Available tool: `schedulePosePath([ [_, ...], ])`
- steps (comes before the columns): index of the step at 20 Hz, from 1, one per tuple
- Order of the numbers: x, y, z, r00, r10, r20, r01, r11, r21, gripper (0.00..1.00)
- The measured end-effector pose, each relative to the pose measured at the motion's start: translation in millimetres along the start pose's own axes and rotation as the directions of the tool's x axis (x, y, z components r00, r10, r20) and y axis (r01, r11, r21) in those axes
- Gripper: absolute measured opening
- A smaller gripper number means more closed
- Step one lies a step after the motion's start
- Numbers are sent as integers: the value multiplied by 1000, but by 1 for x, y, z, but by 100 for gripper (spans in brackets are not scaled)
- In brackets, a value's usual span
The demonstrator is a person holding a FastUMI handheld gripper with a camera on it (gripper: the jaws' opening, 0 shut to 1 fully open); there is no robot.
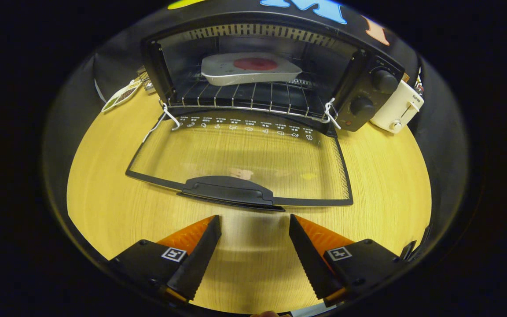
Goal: Open the toaster oven, put the food inside, and close the toaster oven door.
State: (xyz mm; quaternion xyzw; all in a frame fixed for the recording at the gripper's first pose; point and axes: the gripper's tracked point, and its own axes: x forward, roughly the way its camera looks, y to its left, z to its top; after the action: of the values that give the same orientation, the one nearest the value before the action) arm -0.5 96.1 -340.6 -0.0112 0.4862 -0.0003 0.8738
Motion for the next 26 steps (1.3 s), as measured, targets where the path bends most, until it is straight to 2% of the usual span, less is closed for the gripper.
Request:
schedulePosePath([
  [8, 3, 0, 11, 1000, 20, 7, -20, 1000, 19, 97],
  [14, -12, 0, 20, 998, 36, 45, -34, 998, -60, 98],
  [19, -38, 1, 34, 988, 64, 140, -47, 991, -125, 98],
  [24, -63, 1, 52, 972, 75, 223, -44, 989, -141, 99],
  [26, -75, 0, 64, 960, 84, 268, -55, 992, -113, 99],
])
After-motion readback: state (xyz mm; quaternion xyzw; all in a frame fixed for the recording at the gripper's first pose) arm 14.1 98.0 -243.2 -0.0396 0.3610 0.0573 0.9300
